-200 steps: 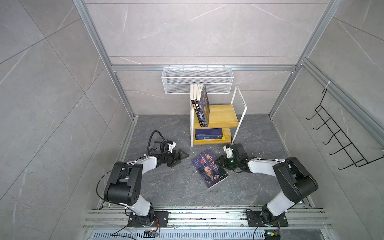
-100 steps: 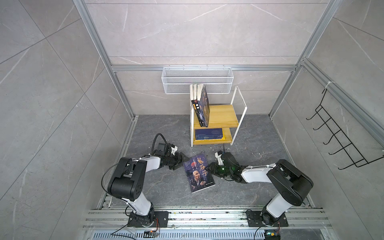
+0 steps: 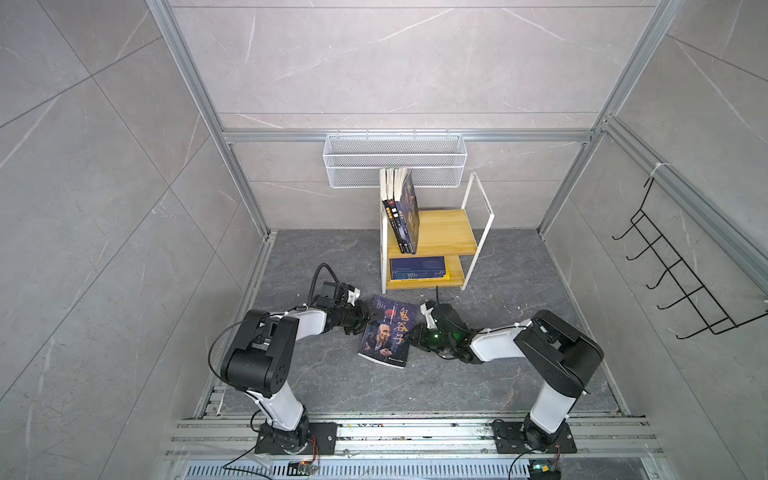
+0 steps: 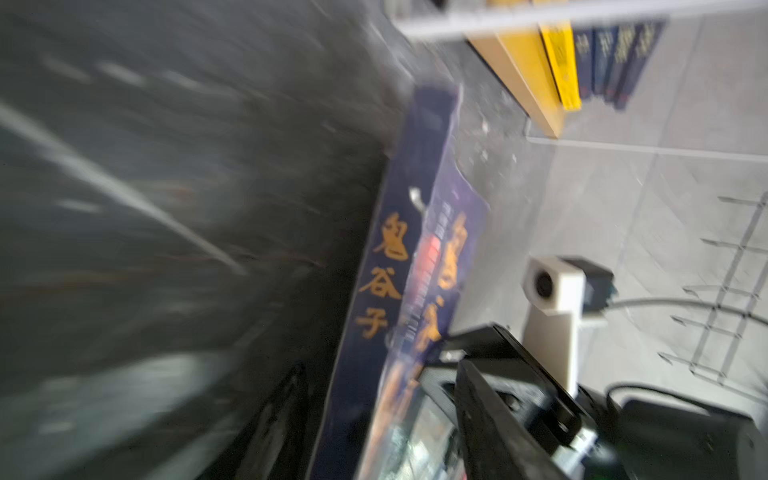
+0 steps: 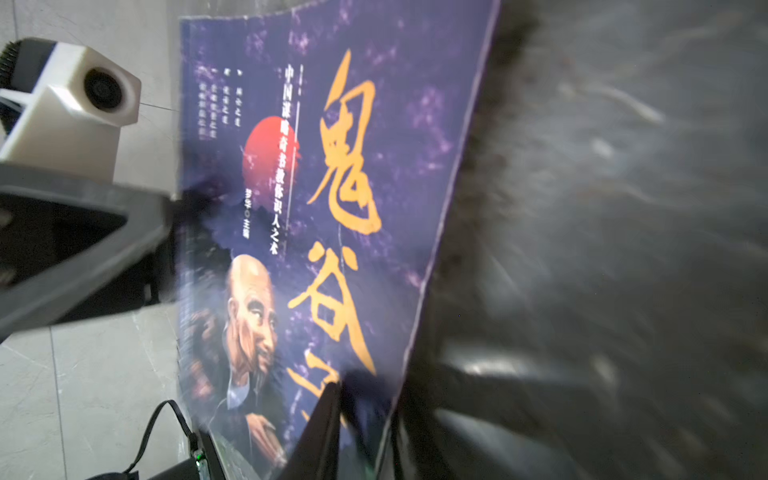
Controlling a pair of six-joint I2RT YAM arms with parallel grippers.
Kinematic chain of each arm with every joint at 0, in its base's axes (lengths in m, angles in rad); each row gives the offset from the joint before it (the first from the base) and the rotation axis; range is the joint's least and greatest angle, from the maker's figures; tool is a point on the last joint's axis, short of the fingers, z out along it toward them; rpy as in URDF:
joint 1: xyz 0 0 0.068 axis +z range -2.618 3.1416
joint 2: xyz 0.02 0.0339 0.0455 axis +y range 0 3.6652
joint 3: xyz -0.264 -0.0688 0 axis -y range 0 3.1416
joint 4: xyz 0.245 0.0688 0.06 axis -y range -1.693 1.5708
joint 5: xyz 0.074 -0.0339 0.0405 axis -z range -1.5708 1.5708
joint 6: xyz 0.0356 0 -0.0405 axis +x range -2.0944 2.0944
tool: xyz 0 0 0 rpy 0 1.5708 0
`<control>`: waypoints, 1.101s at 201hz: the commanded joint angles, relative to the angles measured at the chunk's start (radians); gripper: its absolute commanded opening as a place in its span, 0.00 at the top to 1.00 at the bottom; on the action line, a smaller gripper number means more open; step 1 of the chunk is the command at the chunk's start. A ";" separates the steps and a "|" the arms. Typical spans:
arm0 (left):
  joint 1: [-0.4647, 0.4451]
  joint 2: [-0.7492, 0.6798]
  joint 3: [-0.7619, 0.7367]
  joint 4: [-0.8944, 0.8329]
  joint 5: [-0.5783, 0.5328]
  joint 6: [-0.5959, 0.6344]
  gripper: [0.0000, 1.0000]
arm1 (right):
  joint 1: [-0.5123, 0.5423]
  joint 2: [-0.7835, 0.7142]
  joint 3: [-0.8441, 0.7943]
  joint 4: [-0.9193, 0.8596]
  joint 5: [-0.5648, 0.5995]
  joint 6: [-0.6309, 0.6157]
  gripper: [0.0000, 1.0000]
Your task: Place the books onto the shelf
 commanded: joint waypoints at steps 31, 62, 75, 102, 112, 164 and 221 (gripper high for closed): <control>-0.046 -0.072 0.012 -0.021 0.136 -0.043 0.52 | 0.021 0.122 -0.010 -0.207 0.024 -0.018 0.74; -0.045 -0.086 0.004 -0.041 0.115 -0.016 0.76 | 0.021 0.071 0.005 -0.296 0.059 -0.093 0.71; -0.043 -0.098 0.004 -0.052 0.107 -0.013 0.94 | 0.021 0.022 0.002 -0.348 0.090 -0.118 0.69; -0.037 -0.135 0.006 -0.080 0.111 0.009 1.00 | 0.021 -0.121 -0.039 -0.397 0.173 -0.175 0.65; -0.028 -0.153 0.004 -0.080 0.120 0.018 1.00 | 0.021 -0.169 -0.037 -0.440 0.204 -0.209 0.63; 0.039 -0.253 0.010 -0.017 0.278 0.045 1.00 | 0.020 -0.437 -0.128 -0.354 0.235 -0.202 0.50; 0.094 -0.336 0.049 0.010 0.441 0.107 1.00 | 0.021 -0.620 -0.051 -0.309 0.130 -0.150 0.37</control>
